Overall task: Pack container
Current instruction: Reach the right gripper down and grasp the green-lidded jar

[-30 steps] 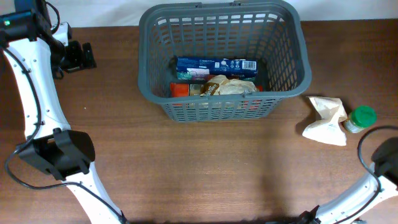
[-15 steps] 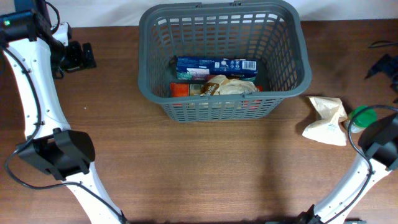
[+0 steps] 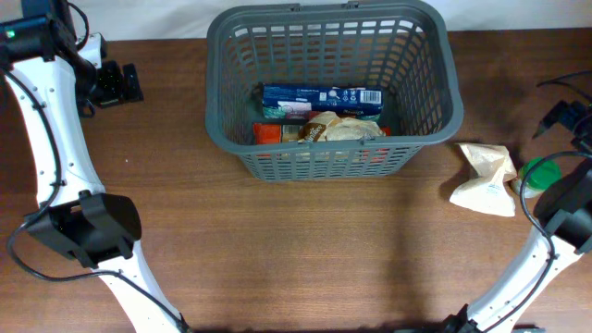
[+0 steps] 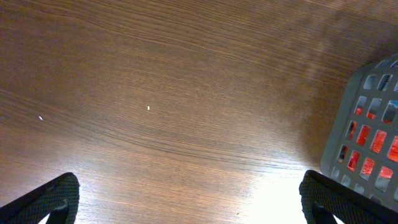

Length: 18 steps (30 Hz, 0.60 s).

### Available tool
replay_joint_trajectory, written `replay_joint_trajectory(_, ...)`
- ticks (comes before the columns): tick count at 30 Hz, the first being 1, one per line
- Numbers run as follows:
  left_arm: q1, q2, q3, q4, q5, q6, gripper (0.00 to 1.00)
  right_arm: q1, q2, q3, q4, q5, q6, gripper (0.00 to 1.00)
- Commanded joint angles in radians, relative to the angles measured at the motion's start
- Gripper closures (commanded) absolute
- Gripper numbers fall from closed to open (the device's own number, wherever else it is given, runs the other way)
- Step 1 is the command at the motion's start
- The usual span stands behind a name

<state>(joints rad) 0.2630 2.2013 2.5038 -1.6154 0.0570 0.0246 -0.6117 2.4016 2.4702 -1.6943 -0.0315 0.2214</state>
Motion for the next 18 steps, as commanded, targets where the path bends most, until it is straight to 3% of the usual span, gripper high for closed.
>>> replay_joint_trajectory(1, 0.002, -0.003, -0.003, -0.001, 0.015, -0.013, 0.01, -0.002, -0.259, -0.027, -0.005, -0.067, -0.031, 0.04)
replay_joint_trajectory(4, 0.002, -0.003, -0.003, -0.002, 0.015, -0.013, 0.01, -0.003, -0.433, -0.114, -0.005, -0.099, -0.030, 0.02)
replay_joint_trajectory(8, 0.002, -0.003, -0.003, -0.001, 0.015, -0.013, 0.01, -0.006, -0.668, -0.311, 0.126, -0.023, 0.023, 0.01)
replay_joint_trajectory(12, 0.002, -0.003, -0.003, -0.001, 0.015, -0.013, 0.01, -0.010, -0.678, -0.454, 0.216, -0.015, 0.028, 0.01)
replay_joint_trajectory(18, 0.002, -0.003, -0.003, -0.001, 0.015, -0.013, 0.01, -0.018, -0.643, -0.803, 0.524, -0.009, 0.117, 0.01)
